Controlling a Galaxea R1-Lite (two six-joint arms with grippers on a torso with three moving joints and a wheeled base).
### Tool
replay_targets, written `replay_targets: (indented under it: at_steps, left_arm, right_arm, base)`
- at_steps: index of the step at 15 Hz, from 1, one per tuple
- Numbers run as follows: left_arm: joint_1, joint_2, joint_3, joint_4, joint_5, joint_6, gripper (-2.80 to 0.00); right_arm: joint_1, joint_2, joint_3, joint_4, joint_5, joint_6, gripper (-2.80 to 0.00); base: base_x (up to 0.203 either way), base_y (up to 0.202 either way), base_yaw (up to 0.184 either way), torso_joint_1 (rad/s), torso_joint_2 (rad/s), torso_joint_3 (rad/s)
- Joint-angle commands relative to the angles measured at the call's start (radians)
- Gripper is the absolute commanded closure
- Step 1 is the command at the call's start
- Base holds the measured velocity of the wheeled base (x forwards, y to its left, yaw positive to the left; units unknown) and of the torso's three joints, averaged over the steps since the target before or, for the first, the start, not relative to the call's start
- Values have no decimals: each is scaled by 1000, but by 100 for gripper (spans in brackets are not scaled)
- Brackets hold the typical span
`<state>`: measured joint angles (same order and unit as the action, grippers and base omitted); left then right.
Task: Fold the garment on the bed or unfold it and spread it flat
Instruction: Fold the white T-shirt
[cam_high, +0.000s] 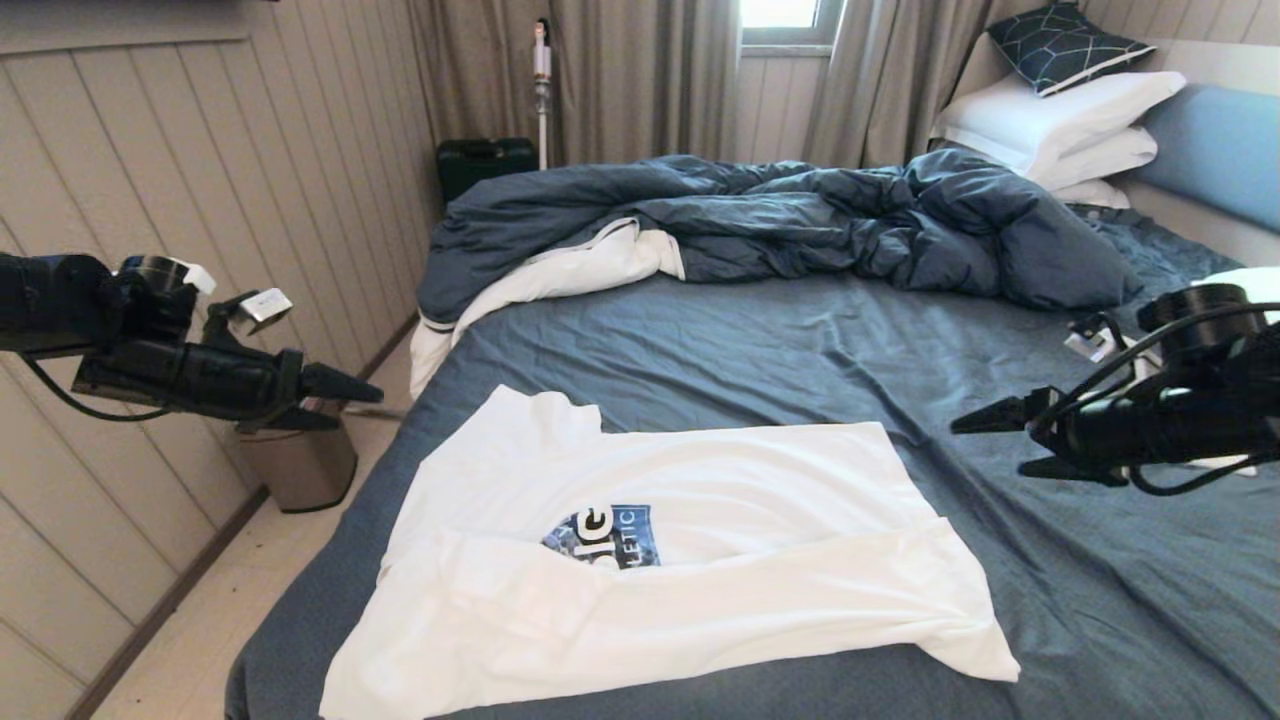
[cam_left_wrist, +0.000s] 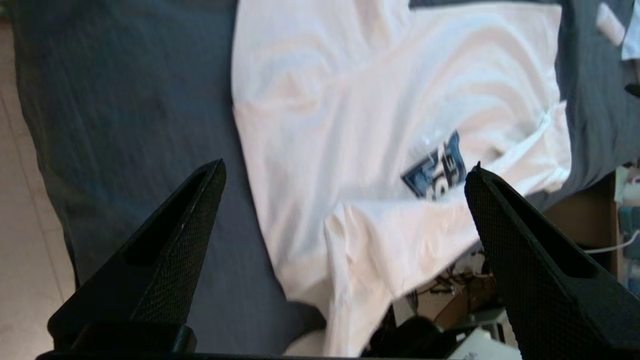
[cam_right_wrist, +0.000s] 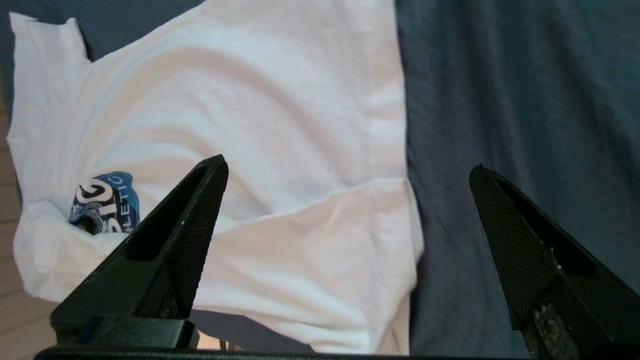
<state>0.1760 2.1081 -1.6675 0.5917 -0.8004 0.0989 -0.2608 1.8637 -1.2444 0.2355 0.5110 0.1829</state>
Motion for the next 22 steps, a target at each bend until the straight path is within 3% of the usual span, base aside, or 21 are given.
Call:
replay_targets:
  at_steps: [1,2,9,17,18,19,22]
  left_arm:
    - [-1,88,-94,8,-7,-14,0]
    - [-1,92,-98,10,-8,-18,0]
    - [0,138,-262,1,-8,-33,0]
    - [-45,288,-267,-116,3,-29,0]
    - [-46,302,-267,-127,13,-30,-280]
    - [-46,306,-265,-125,15,-28,-280]
    - [-83,329,-268,-175,34,-27,-280]
  right_arm:
    - [25,69,-66,-1,6,6,-280]
    - [28,71,-69,-1,6,6,0]
    - [46,167,-202,4,3,0,0]
    - [66,207,-249,-1,-4,-39,0]
    - [65,217,-252,-1,-8,-47,0]
    - [62,233,-259,-1,-14,-58,-280]
    - [60,257,-267,-2,-9,-76,-280]
  base:
    - [0,0,0,0,0,0]
    - [0,0,0,0,0,0]
    - [0,0,0,0,0,0]
    - [0,0,0,0,0,0]
    - [0,0,0,0,0,0]
    - [0,0,0,0,0,0]
    - [0,0,0,0,0,0]
